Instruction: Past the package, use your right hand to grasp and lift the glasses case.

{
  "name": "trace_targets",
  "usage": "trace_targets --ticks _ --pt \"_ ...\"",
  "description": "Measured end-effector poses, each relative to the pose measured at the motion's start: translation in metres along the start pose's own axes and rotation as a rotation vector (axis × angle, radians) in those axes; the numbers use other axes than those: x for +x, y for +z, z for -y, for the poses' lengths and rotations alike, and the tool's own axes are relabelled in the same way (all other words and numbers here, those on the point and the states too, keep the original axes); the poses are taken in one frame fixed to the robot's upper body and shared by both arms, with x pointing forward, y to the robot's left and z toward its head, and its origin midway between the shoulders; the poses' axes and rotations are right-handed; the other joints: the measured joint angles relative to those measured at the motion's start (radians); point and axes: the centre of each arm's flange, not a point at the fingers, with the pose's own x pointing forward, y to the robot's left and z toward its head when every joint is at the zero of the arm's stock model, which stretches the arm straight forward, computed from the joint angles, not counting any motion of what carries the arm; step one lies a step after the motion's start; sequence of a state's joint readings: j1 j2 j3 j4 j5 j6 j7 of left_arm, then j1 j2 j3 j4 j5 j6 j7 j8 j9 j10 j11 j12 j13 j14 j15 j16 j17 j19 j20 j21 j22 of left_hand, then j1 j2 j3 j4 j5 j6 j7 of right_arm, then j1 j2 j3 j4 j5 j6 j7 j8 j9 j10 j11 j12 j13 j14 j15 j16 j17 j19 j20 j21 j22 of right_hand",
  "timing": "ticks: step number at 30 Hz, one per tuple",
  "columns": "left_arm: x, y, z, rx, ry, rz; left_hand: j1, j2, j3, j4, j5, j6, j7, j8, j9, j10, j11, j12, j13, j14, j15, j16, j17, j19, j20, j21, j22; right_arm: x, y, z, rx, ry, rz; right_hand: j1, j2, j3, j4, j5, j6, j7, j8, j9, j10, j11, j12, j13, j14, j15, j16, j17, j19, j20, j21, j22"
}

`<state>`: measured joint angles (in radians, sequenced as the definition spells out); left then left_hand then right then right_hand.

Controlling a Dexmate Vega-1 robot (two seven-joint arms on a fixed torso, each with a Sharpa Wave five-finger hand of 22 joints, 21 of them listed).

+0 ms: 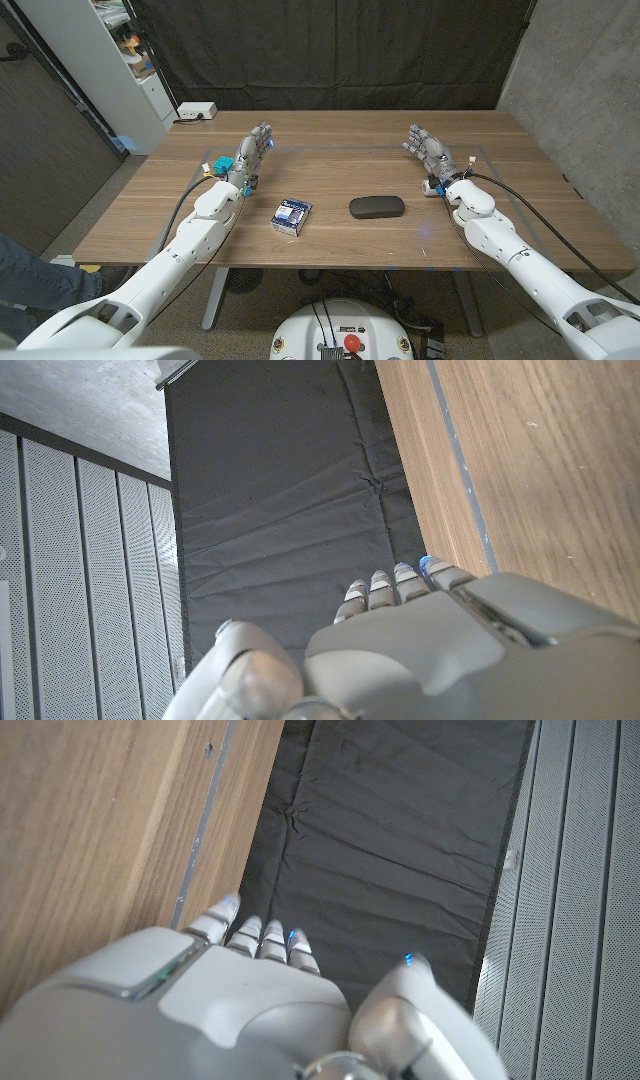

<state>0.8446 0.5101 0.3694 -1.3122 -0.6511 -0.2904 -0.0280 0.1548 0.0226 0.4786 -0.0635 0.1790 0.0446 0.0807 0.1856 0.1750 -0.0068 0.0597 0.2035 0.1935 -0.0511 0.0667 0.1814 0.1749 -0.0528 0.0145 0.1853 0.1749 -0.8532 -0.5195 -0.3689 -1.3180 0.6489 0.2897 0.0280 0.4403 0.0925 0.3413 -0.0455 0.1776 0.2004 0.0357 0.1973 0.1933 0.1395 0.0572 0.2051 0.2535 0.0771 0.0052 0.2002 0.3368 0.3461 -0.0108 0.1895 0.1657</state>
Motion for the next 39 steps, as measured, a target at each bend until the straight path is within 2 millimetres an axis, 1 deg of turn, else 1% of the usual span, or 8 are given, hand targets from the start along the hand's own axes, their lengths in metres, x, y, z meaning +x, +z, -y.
trace_targets --ticks 6,9,20,22,27,30,31,39 --pt "0.0 0.002 0.002 -0.002 -0.006 0.004 0.004 0.004 0.0 0.0 0.0 0.0 0.0 0.0 0.0 0.0 0.0 0.0 0.0 0.0 0.0 0.0 0.0 -0.005 0.005 0.0 0.0 -0.002 0.001 0.001 -0.003 -0.001 0.003 0.0 0.0 0.0 0.0 0.0 0.0 0.0 0.0 0.0 0.011 0.0 0.0 0.0 0.005 0.005 0.0 -0.003 0.0 0.0 0.0 0.0" --pt "0.0 0.002 0.003 -0.002 -0.009 0.004 0.004 0.004 0.0 0.0 0.0 0.0 0.0 0.0 0.0 -0.003 0.003 0.0 0.0 0.0 0.0 0.0 0.0 -0.005 0.005 0.0 0.0 -0.003 0.001 0.001 -0.003 -0.001 0.003 0.0 0.0 0.0 0.0 0.0 0.005 -0.005 0.0 0.0 0.011 0.0 0.0 0.0 0.005 0.005 0.0 -0.003 0.0 0.0 0.0 0.0" --pt "0.003 0.002 0.01 -0.004 -0.024 0.004 0.008 0.008 0.004 -0.004 0.0 0.0 0.0 0.0 0.0 -0.003 0.003 0.004 0.0 0.005 0.005 0.0 0.0 -0.011 0.011 0.0 0.0 -0.004 0.004 0.003 -0.002 0.004 0.022 0.005 0.005 0.004 -0.004 0.0 0.005 -0.005 0.0 0.0 0.011 0.0 0.0 -0.003 0.011 0.0 0.001 -0.008 0.0 0.0 0.0 0.0" --pt "0.004 0.003 0.01 -0.004 -0.025 0.004 0.008 0.008 0.004 -0.004 0.0 0.0 0.0 0.0 0.0 -0.003 0.003 0.004 0.0 0.005 0.005 0.0 0.0 -0.011 0.011 0.0 0.0 -0.004 0.005 0.003 -0.002 0.006 0.028 0.011 0.011 0.004 -0.004 0.0 0.005 -0.005 0.0 0.0 0.011 0.0 0.0 -0.003 0.011 0.0 0.004 -0.008 0.007 0.0 0.0 0.0" --pt "0.006 0.004 0.012 -0.001 -0.031 0.005 0.008 0.008 0.004 -0.004 0.0 0.0 0.0 0.0 0.0 -0.003 0.003 0.004 0.0 0.005 0.005 0.0 0.0 -0.011 0.011 0.0 0.0 -0.004 0.009 0.003 -0.004 0.014 0.048 0.011 0.011 0.004 -0.004 0.0 0.006 -0.006 0.0 0.0 0.011 0.0 0.0 -0.008 0.011 0.0 0.004 -0.012 0.007 0.0 0.0 0.0" --pt "0.007 0.005 0.013 0.001 -0.034 0.006 0.008 0.008 0.004 -0.004 0.0 0.0 0.0 0.0 0.0 -0.003 0.003 0.004 0.0 0.005 0.005 0.0 0.0 -0.011 0.011 0.0 0.0 -0.005 0.012 0.003 -0.005 0.019 0.059 0.011 0.01 0.008 -0.008 0.0 0.011 -0.011 0.0 0.0 0.016 -0.005 0.0 -0.008 0.011 0.0 0.004 -0.012 0.007 0.0 0.0 0.0" --pt "0.007 0.005 0.013 0.002 -0.034 0.006 0.011 0.011 0.004 -0.004 0.0 0.004 0.004 0.0 0.0 0.001 -0.001 0.004 0.0 0.005 0.005 0.0 0.0 -0.011 0.011 0.003 0.0 -0.005 0.013 0.003 -0.005 0.021 0.061 0.012 0.009 0.008 -0.008 0.0 0.011 -0.011 0.0 0.0 0.016 -0.005 0.0 -0.008 0.011 0.0 0.004 -0.012 0.007 0.0 0.0 0.0" --pt "0.01 0.006 0.014 0.006 -0.04 0.004 0.012 0.012 0.004 -0.004 0.0 0.004 0.004 0.0 0.0 0.001 -0.001 0.004 0.0 0.005 0.005 0.0 0.0 -0.016 0.016 0.003 0.0 -0.009 0.018 0.0 -0.009 0.038 0.081 0.015 0.006 0.004 -0.013 0.0 0.01 -0.011 0.0 0.0 0.016 -0.005 0.0 -0.007 0.013 -0.002 0.004 -0.017 0.007 0.0 0.0 0.0"
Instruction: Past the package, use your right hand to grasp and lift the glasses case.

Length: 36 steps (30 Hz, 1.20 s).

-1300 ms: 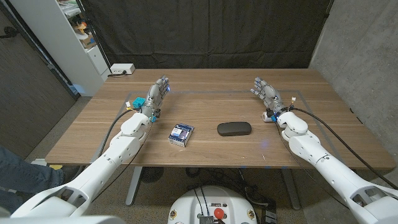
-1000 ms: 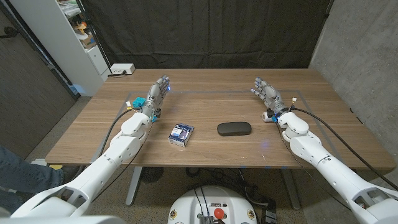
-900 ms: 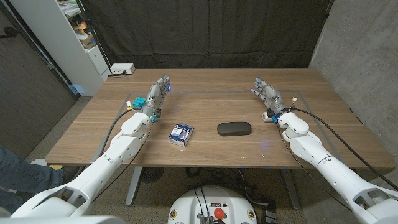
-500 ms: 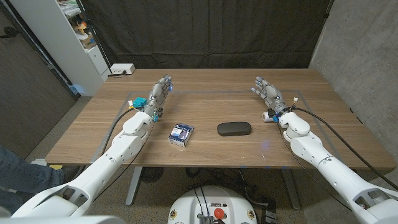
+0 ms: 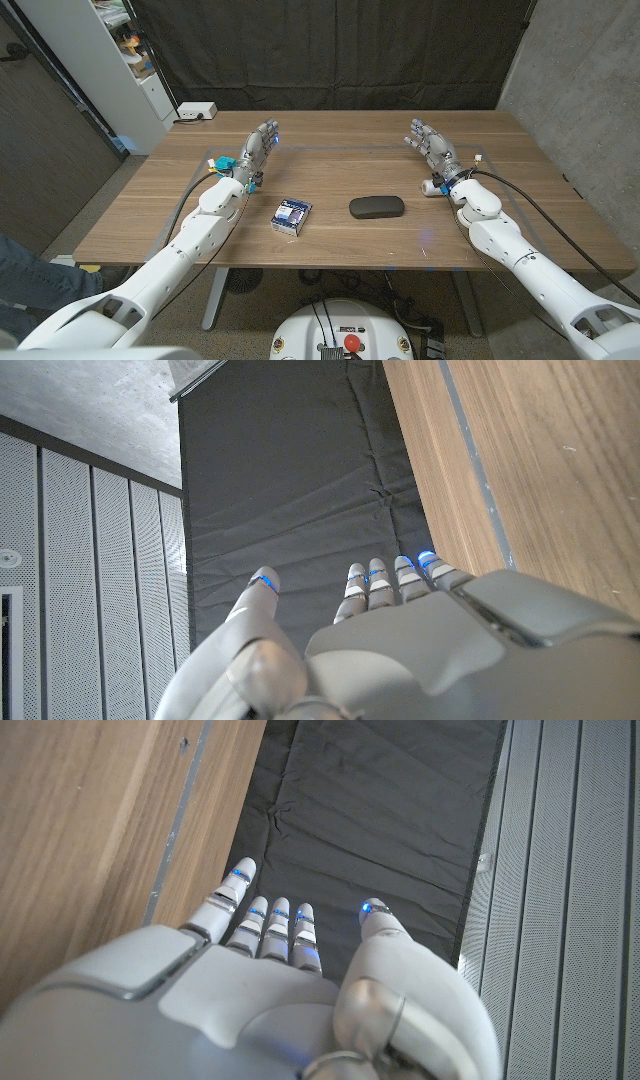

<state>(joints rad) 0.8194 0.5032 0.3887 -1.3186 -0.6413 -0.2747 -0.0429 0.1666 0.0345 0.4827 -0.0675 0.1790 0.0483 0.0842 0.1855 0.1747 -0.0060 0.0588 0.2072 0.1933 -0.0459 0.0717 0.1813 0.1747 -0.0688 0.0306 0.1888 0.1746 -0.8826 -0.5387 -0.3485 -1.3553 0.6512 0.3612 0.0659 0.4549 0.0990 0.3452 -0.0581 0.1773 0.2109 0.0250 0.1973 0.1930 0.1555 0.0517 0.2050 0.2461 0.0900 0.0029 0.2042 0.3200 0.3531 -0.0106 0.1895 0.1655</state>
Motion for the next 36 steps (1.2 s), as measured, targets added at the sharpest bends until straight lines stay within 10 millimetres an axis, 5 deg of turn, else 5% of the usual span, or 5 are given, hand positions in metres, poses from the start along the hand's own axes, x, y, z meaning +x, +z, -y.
trace_targets --ticks 36 --pt "0.007 0.005 0.001 0.03 -0.038 -0.01 0.005 0.005 0.0 -0.009 0.0 0.009 -0.002 0.0 0.0 0.005 0.006 0.0 0.0 0.0 0.0 0.0 0.0 -0.005 0.005 0.0 0.0 -0.023 0.019 -0.006 -0.033 0.058 0.068 0.0 0.0 -0.003 -0.011 0.0 0.005 -0.006 0.0 0.0 0.018 -0.003 0.0 -0.009 0.014 -0.003 0.0 -0.014 0.014 0.004 0.0 0.0"
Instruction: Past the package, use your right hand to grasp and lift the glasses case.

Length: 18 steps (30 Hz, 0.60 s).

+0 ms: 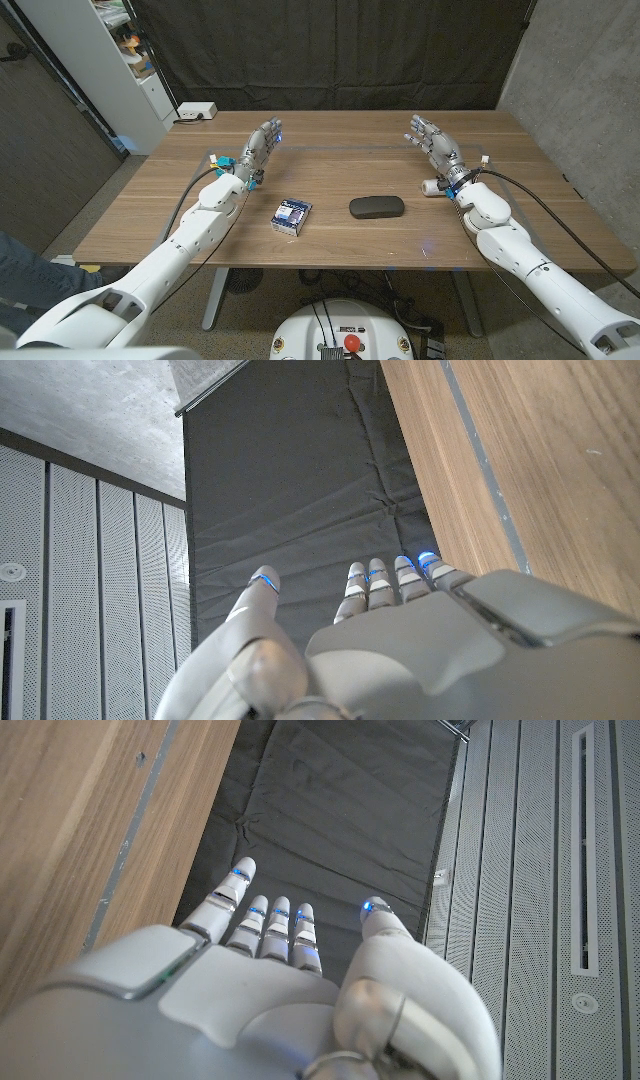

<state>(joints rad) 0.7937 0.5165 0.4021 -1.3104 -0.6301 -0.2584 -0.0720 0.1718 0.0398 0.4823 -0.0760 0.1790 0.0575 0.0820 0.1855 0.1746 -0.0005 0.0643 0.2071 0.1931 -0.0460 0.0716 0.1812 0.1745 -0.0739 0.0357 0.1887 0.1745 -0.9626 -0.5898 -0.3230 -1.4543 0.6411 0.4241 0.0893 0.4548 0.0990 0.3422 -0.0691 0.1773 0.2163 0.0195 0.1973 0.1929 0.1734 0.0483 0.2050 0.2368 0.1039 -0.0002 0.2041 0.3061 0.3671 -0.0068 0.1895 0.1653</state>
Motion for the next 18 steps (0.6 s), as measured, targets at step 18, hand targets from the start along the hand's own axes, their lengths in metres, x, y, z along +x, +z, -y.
trace_targets --ticks 18 --pt "-0.002 0.0004 0.0009 0.01 0.001 -0.005 0.0 0.0 -0.001 -0.007 0.0 0.001 0.009 0.0 0.0 0.0 0.0 0.0 0.0 0.0 0.0 0.0 0.0 0.004 0.004 0.004 0.0 -0.0053 0.0035 0.0034 -0.022 0.032 0.005 0.0 0.0 -0.004 -0.004 0.0 0.012 -0.002 0.0 0.0 0.0 0.0 0.0 -0.005 0.0 0.0 0.0 -0.005 0.0 0.0 0.0 0.0"
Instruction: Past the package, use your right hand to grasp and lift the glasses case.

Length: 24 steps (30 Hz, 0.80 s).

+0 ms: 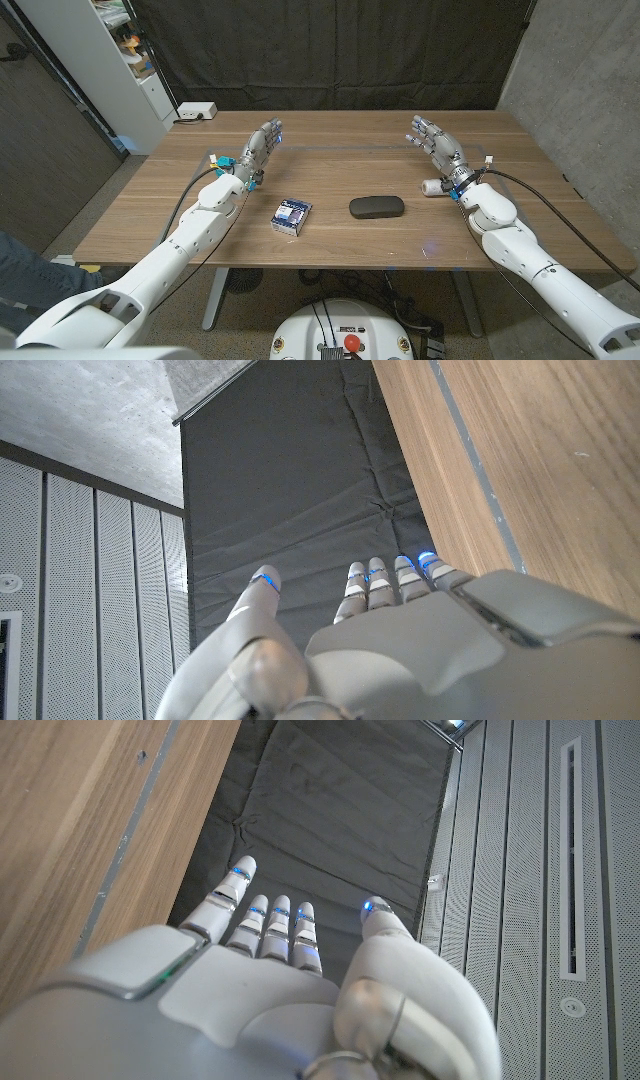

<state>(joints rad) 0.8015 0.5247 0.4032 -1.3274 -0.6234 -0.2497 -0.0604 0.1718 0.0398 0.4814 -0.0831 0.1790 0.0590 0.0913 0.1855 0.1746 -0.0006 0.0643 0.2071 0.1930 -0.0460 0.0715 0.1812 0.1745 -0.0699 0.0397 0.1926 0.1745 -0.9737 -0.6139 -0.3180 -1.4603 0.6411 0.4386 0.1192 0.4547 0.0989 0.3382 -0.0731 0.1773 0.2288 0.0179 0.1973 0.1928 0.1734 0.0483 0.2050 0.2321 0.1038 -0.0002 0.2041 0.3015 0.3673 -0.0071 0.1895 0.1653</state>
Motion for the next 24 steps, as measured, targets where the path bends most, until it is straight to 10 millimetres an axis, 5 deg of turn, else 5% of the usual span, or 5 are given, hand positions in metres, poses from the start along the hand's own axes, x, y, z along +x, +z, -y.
trace_targets --ticks 24 --pt "0.002 0.004 -0.001 0.014 -0.009 0.005 0.004 0.004 0.0 0.0 0.0 0.0 0.0 0.0 0.0 -0.004 0.004 0.0 0.0 0.0 0.0 0.0 0.0 0.0 0.0 0.0 0.0 -0.013 0.009 -0.009 -0.013 0.038 0.029 0.0 0.0 -0.004 -0.004 0.0 0.0 0.0 0.0 0.0 0.005 0.005 0.0 -0.005 0.006 -0.002 0.0 -0.005 0.0 0.0 0.0 0.0"
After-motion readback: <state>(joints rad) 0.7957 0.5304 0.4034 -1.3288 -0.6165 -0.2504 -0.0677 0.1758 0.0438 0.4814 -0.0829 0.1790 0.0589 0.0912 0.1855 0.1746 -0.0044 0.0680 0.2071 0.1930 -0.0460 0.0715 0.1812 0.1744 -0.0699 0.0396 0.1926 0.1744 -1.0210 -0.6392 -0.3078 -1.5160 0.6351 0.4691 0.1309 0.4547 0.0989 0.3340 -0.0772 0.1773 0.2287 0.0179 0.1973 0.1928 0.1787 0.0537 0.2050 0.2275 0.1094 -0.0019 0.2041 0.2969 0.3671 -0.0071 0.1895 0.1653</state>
